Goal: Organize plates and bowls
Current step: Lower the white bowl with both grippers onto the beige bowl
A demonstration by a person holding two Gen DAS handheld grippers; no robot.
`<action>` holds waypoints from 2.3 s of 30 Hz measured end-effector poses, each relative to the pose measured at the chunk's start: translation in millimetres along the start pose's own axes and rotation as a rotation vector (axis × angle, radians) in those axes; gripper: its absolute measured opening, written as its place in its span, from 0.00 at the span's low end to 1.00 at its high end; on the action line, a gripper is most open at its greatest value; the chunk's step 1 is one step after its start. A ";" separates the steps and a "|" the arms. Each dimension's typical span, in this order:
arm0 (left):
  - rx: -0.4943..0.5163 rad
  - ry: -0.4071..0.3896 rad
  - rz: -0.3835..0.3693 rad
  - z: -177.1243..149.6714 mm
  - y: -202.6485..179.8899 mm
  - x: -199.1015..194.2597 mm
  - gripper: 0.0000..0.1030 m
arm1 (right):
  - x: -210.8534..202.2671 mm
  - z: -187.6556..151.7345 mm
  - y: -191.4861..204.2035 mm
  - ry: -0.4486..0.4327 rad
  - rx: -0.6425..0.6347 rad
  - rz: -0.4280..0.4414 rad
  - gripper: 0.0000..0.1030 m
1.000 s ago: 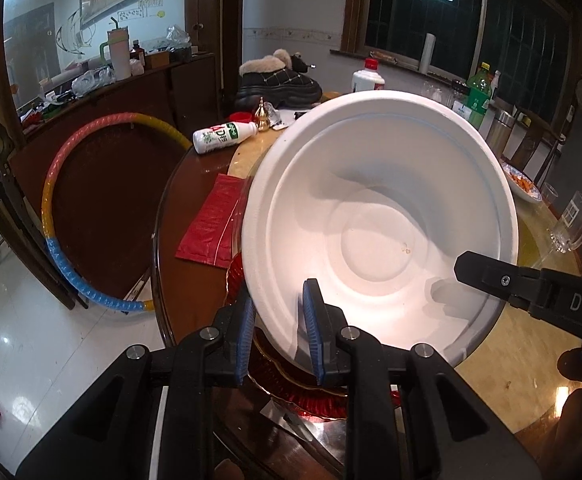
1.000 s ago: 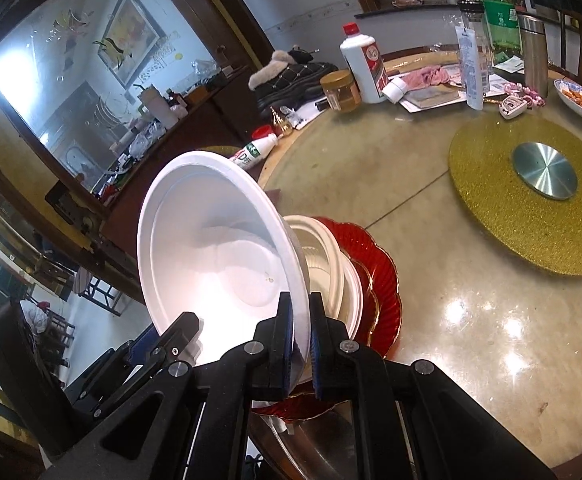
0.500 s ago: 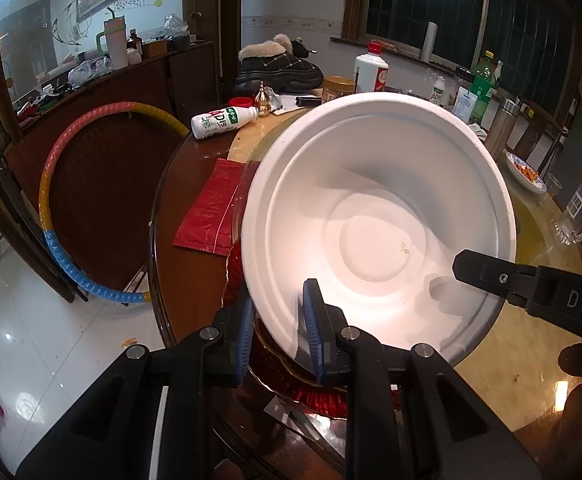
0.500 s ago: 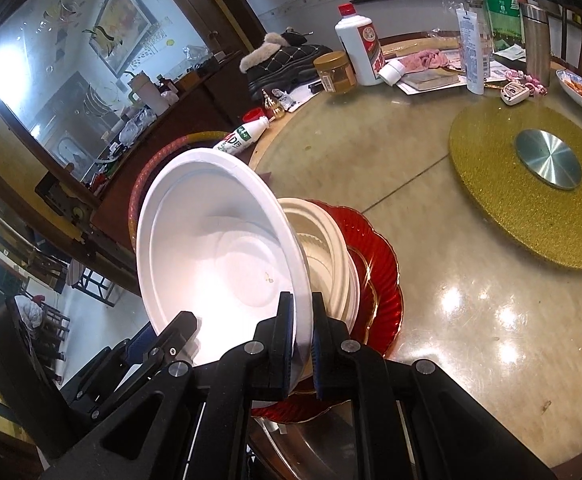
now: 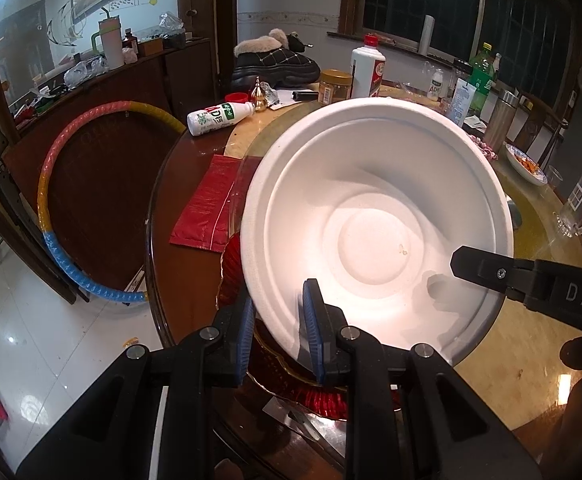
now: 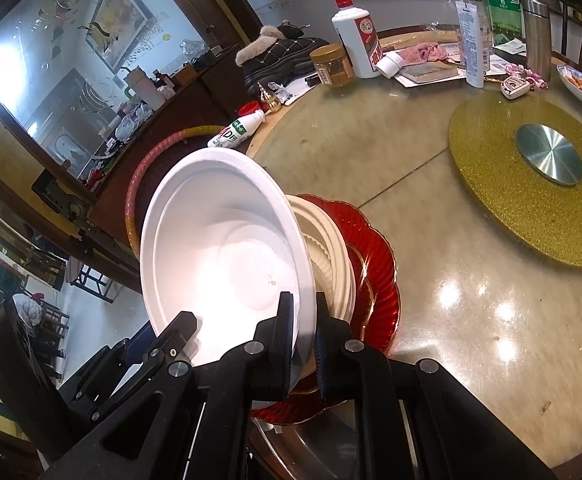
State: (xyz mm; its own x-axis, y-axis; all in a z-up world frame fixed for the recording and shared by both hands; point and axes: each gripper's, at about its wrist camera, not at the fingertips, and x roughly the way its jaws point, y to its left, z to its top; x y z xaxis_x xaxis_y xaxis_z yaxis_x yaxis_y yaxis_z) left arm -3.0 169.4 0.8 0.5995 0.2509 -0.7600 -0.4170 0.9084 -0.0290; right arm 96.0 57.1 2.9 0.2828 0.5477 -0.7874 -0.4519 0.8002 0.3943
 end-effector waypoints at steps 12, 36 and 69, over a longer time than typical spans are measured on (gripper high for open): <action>0.001 0.020 -0.009 3.0 -0.7 2.2 0.21 | 2.8 3.5 0.1 0.020 -0.002 -0.008 0.11; 0.061 0.031 -0.020 5.9 -7.5 -5.7 0.21 | -2.8 11.3 -5.1 0.078 -0.020 0.013 0.12; 0.039 0.039 -0.020 16.1 -3.5 5.5 0.21 | 7.3 31.6 -4.3 0.096 0.001 0.029 0.32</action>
State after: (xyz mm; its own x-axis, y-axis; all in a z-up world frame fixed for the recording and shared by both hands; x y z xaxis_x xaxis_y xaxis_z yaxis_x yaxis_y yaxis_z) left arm 12.8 173.0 7.3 0.5800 0.2195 -0.7845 -0.3773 0.9259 -0.0198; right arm 126.7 65.5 10.3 0.1873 0.5448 -0.8174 -0.4578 0.7847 0.4181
